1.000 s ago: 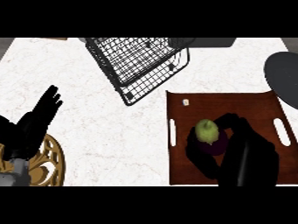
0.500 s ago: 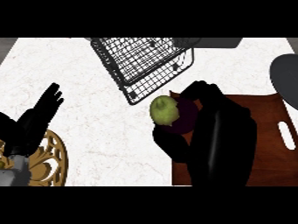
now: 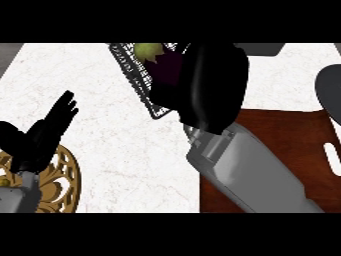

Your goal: Pick the eggplant from the tray and place it in the tiered basket

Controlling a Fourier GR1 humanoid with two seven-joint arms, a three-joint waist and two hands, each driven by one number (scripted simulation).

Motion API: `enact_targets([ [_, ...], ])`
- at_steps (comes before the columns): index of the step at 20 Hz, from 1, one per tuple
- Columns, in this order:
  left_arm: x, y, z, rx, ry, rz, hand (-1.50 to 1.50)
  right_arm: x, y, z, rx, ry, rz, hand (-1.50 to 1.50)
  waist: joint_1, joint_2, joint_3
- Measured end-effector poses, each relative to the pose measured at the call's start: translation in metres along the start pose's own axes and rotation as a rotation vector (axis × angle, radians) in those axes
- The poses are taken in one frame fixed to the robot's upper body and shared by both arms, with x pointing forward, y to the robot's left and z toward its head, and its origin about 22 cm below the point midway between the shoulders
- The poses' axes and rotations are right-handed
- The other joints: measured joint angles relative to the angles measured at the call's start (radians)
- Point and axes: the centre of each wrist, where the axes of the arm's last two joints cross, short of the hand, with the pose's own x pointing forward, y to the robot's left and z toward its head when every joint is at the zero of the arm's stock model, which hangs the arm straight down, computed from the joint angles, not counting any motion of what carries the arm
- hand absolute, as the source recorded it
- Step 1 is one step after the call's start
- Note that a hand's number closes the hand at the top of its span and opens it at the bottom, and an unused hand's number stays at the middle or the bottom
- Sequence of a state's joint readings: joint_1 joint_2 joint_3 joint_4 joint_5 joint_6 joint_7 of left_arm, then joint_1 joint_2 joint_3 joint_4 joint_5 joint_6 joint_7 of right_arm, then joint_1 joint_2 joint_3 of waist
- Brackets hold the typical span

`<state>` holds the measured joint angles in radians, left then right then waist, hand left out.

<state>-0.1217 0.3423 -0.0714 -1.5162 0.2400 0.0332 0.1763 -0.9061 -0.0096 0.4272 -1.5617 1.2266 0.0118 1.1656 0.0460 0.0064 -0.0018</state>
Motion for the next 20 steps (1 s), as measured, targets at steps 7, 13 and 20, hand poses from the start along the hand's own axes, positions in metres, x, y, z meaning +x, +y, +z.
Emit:
enact_targets([
  [7, 0.008, -0.002, -0.006, -0.016, -0.003, -0.003, 0.00, 0.027, 0.016, -0.043, 0.039, 0.051, 0.016, 1.50, 0.015, 0.005, 0.000],
  [13, 0.003, -0.007, -0.001, -0.019, 0.000, -0.001, 0.00, 0.028, 0.039, -0.063, 0.090, 0.112, 0.030, 1.50, 0.020, 0.005, 0.000],
  [20, 0.006, -0.007, -0.003, -0.017, 0.001, -0.002, 0.00, 0.029, 0.063, -0.077, 0.111, 0.135, 0.054, 1.50, 0.014, 0.004, 0.000],
])
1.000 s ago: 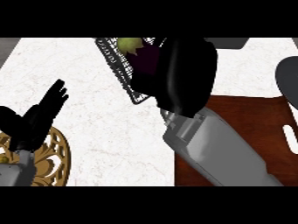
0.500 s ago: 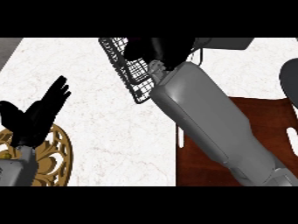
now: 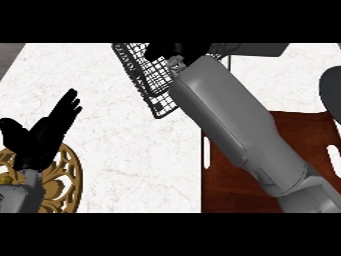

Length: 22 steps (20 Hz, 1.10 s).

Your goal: Pick the eggplant from the tray and place it in the tiered basket

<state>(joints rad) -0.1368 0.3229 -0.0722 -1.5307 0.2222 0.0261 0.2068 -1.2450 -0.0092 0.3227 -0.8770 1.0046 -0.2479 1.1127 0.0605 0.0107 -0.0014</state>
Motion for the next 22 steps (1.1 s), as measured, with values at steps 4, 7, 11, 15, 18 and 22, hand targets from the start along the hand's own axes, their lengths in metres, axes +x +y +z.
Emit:
enact_targets([
  [4, -0.004, -0.004, 0.002, 0.000, -0.003, 0.002, 0.00, -0.007, 0.017, -0.009, -0.018, 0.017, 0.022, 1.50, 0.002, 0.002, 0.000],
  [7, -0.005, -0.004, 0.003, -0.006, -0.003, -0.004, 0.00, -0.009, 0.025, -0.017, -0.044, 0.025, 0.030, 1.50, 0.007, 0.005, 0.000],
  [11, -0.002, -0.003, 0.003, -0.007, -0.010, -0.002, 0.00, -0.014, 0.031, -0.024, -0.138, 0.009, -0.021, 1.50, 0.008, 0.007, 0.000],
  [15, 0.001, -0.002, -0.001, -0.009, -0.015, 0.000, 0.00, -0.017, 0.035, -0.031, -0.174, 0.017, -0.060, -1.50, 0.009, 0.009, 0.000],
  [18, -0.003, -0.002, -0.001, -0.016, -0.013, -0.005, 0.00, -0.020, 0.040, -0.036, -0.188, 0.031, -0.060, -1.50, 0.015, 0.011, 0.000],
  [22, -0.004, -0.004, -0.001, -0.018, -0.014, -0.001, 0.00, -0.017, 0.037, -0.041, -0.203, 0.058, -0.103, -1.50, 0.018, 0.011, 0.000],
])
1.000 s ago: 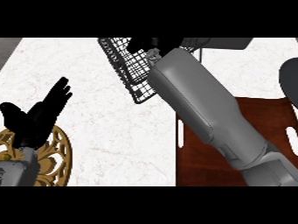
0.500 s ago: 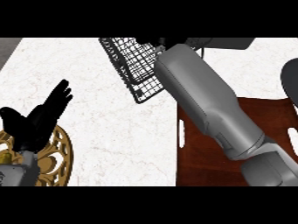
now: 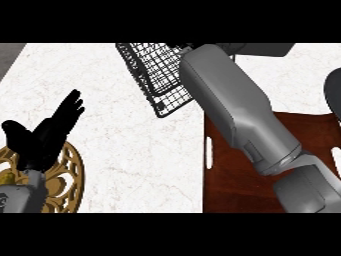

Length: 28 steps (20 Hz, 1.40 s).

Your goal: Pick the eggplant from the tray and place it in the tiered basket

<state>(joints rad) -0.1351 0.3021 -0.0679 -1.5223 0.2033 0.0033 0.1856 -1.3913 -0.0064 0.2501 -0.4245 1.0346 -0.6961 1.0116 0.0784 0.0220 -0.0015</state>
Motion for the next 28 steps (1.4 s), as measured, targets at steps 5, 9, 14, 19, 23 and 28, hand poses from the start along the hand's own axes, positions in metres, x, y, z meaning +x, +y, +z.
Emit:
enact_targets([
  [5, 0.002, -0.002, -0.001, 0.007, 0.003, 0.008, 0.00, 0.005, -0.007, -0.005, -0.033, 0.053, -0.137, -1.50, -0.006, -0.001, 0.001],
  [9, -0.001, -0.003, 0.001, 0.013, 0.009, 0.008, 0.00, 0.009, -0.013, -0.009, -0.071, 0.089, -0.283, -1.50, -0.014, -0.004, 0.001],
  [14, -0.004, 0.000, 0.006, 0.027, 0.017, 0.012, 0.00, 0.013, -0.025, -0.015, -0.154, 0.129, -0.470, -1.50, -0.029, -0.011, 0.001],
  [19, -0.006, 0.007, 0.010, 0.061, 0.026, 0.010, 0.00, 0.004, -0.031, -0.022, -0.243, 0.164, -0.574, -1.50, -0.064, -0.023, 0.001],
  [23, -0.013, 0.014, 0.017, 0.090, 0.044, 0.017, 0.00, -0.012, -0.035, -0.030, -0.315, 0.194, -0.616, -1.50, -0.095, -0.035, 0.001],
  [28, -0.022, 0.024, 0.029, 0.126, 0.067, 0.019, 0.00, -0.031, -0.052, -0.034, -0.383, 0.234, -0.678, -1.50, -0.131, -0.050, 0.002],
])
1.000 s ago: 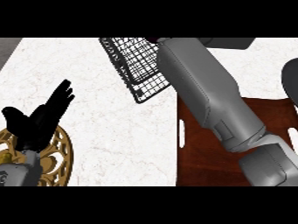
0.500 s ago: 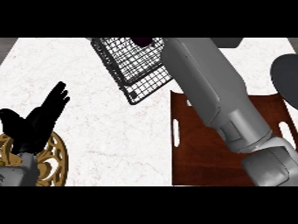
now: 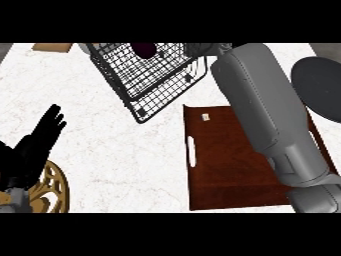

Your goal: Pick the eggplant from the tray and place it in the tiered basket

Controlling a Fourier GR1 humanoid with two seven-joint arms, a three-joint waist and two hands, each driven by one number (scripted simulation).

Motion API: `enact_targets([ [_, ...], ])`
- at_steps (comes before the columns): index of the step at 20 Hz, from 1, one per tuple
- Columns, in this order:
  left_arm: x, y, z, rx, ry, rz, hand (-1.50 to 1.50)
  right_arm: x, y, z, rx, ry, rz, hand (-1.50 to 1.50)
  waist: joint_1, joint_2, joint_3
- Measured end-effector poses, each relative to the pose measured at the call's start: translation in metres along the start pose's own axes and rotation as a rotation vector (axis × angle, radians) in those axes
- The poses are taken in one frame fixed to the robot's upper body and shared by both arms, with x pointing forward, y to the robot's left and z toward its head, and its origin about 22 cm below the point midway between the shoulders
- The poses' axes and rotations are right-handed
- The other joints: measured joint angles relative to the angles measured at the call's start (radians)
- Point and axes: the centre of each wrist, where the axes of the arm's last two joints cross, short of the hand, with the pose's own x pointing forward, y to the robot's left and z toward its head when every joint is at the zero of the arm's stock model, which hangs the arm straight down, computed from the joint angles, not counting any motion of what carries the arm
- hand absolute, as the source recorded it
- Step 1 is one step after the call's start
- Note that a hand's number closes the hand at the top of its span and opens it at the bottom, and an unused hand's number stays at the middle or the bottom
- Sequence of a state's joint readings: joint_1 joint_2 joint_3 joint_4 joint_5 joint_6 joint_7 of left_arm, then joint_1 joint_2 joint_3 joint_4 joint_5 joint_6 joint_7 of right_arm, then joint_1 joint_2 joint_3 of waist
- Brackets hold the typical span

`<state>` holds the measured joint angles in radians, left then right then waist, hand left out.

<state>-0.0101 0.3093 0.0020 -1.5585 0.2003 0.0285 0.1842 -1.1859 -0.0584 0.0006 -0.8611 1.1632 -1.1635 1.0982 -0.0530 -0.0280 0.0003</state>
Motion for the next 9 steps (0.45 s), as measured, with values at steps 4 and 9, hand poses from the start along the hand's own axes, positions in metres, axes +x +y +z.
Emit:
enact_targets([
  [4, 0.001, 0.008, 0.004, 0.023, 0.002, 0.002, 0.00, -0.003, -0.025, -0.006, -0.038, 0.000, -0.033, -1.50, -0.019, -0.006, 0.000],
  [9, 0.001, 0.015, 0.009, 0.034, 0.006, 0.006, 0.00, -0.012, -0.071, -0.012, -0.067, -0.001, -0.065, -1.50, -0.030, -0.007, 0.000],
])
